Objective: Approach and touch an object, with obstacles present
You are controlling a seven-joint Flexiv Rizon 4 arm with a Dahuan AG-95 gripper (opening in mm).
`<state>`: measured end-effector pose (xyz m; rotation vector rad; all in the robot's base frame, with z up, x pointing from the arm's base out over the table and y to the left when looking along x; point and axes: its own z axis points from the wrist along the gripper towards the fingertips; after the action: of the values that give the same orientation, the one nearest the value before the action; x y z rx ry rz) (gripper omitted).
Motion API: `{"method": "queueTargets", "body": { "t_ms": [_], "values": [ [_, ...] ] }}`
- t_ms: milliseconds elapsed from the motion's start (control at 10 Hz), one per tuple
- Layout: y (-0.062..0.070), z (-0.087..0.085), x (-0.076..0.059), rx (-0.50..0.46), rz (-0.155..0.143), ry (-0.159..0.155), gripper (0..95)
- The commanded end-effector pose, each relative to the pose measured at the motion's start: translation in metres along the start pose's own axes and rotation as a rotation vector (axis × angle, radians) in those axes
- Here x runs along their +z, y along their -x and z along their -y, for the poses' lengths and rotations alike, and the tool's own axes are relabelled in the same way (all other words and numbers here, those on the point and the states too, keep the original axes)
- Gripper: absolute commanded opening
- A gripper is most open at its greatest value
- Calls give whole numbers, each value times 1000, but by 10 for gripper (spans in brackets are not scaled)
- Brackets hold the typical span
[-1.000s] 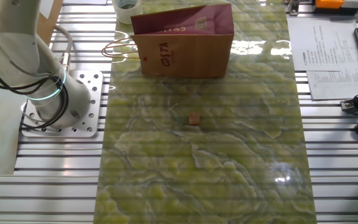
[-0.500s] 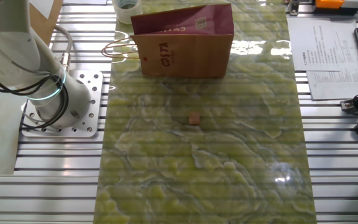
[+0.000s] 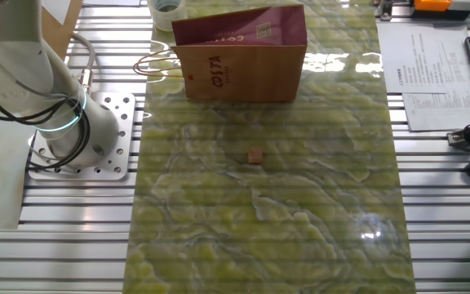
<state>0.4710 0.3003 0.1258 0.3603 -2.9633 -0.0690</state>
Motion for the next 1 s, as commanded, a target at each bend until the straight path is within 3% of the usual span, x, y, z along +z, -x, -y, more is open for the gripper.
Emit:
{"method": "queueTargets", "body": {
  "t_ms": [100, 200, 700, 1000],
  "values": [
    [-1, -1, 6, 7, -2, 22, 0],
    [-6, 0, 12, 29, 10, 70, 0],
    [-7, -3, 38, 43, 20, 65, 0],
    [-6, -5, 42, 64, 28, 51, 0]
  ]
}}
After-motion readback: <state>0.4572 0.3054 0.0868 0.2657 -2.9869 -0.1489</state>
